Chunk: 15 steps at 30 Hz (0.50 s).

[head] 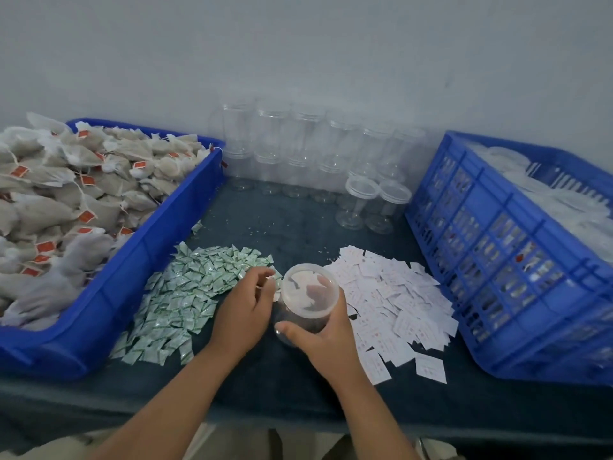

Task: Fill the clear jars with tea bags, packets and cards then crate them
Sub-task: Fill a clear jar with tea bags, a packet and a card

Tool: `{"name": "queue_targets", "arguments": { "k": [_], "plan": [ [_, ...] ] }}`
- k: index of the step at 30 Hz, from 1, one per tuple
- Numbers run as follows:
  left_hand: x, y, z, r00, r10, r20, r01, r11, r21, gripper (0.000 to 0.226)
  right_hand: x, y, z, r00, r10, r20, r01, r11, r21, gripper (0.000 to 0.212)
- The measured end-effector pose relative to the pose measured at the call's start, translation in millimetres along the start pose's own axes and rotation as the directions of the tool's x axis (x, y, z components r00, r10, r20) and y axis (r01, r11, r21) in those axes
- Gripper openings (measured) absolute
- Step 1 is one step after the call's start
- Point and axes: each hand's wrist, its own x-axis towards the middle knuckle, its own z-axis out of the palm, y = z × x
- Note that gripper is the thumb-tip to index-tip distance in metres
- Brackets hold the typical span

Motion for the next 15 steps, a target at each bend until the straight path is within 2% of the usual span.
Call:
{"name": "queue_targets", "arguments": {
  "k": [2,3,4,5,7,9,11,13,15],
  "plan": [
    [-8.5,10.7,-2.3,0.992,0.02,-0.122,-0.042,0.983,-0.178,0.023,-2.6,-2.4,-2.4,1.0,0.009,0.017,-0.009,1.0,-0.009,0.099],
    [-13.4,17.6,-3.7,0.982,0.073,-0.172,-0.107,0.974,-0.201,0.026,-3.1,-3.0,-2.9,0.999,0.001,0.037,-0.001,1.0,-0.006,0.099],
    [-17.2,25.6,-5.7,0.966,0.174,-0.189,-0.203,0.968,-0.147,0.031,-3.2,-4.1,-2.9,0.998,-0.014,0.061,0.014,1.0,0.0,0.098],
    [-18.3,34.5,-8.5,0.943,0.298,-0.15,-0.307,0.951,-0.043,0.039,-2.7,-4.2,-2.6,0.996,-0.034,0.079,0.033,0.999,0.011,0.094],
    [-11.7,54.7,-16.7,0.879,0.47,0.076,-0.476,0.872,0.116,0.061,-2.7,-2.5,-3.0,0.992,-0.072,0.101,0.071,0.997,0.018,0.087],
    [-1.5,73.6,-25.2,0.791,0.524,0.315,-0.592,0.785,0.18,0.066,-1.5,-1.4,-1.6,0.992,-0.089,0.092,0.093,0.995,-0.043,0.077],
    [0.5,84.7,-26.3,0.719,0.532,0.447,-0.661,0.722,0.205,0.061,0.4,0.3,0.2,0.99,-0.108,0.086,0.112,0.993,-0.045,0.067],
    [-4.8,88.3,-20.1,0.729,0.534,0.428,-0.659,0.718,0.227,0.05,-0.2,2.3,2.7,0.983,-0.17,0.068,0.175,0.981,-0.083,0.061],
    [-13.5,86.2,-11.0,0.787,0.53,0.315,-0.605,0.764,0.226,0.037,-0.1,4.4,3.0,0.977,-0.202,0.064,0.209,0.971,-0.119,0.061]
  ]
}}
